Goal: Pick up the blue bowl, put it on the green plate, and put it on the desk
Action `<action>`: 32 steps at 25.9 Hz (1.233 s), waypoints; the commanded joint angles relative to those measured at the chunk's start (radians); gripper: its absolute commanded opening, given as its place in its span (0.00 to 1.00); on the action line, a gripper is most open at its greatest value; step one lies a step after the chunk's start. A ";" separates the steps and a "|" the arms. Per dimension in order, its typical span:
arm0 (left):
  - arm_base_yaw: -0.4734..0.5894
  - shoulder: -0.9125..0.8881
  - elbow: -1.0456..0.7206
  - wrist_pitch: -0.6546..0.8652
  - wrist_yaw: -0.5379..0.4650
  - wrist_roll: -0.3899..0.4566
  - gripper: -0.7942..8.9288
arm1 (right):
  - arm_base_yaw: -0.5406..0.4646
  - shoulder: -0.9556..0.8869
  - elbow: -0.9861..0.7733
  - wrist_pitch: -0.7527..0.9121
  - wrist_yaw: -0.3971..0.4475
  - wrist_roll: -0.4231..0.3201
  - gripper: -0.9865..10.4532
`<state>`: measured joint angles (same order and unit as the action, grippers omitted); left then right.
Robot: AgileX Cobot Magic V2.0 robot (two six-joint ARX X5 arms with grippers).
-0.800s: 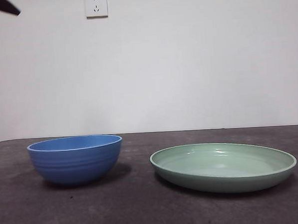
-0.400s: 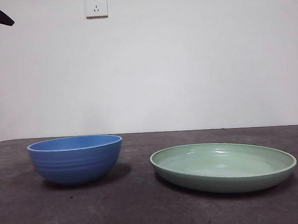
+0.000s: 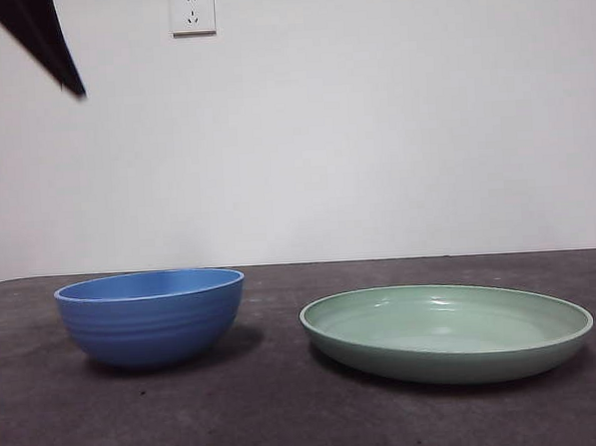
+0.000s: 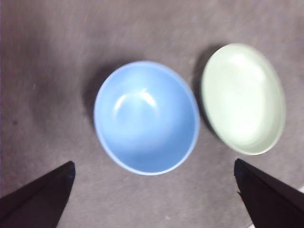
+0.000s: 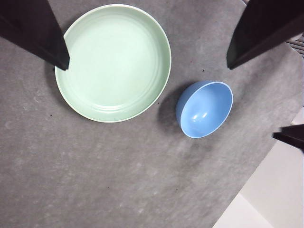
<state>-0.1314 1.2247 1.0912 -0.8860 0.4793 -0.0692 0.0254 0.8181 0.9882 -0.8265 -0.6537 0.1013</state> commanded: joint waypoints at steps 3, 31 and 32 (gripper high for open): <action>-0.003 0.146 0.016 0.035 -0.014 0.013 0.69 | 0.001 0.004 0.019 -0.006 -0.002 -0.004 0.66; -0.092 0.462 0.016 0.164 -0.168 -0.060 0.48 | 0.001 0.004 0.019 -0.016 -0.001 -0.005 0.66; -0.092 0.475 0.016 0.159 -0.168 -0.059 0.45 | 0.001 0.004 0.019 -0.016 -0.001 -0.005 0.66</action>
<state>-0.2195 1.6798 1.0912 -0.7280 0.3134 -0.1223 0.0254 0.8181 0.9882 -0.8486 -0.6537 0.1013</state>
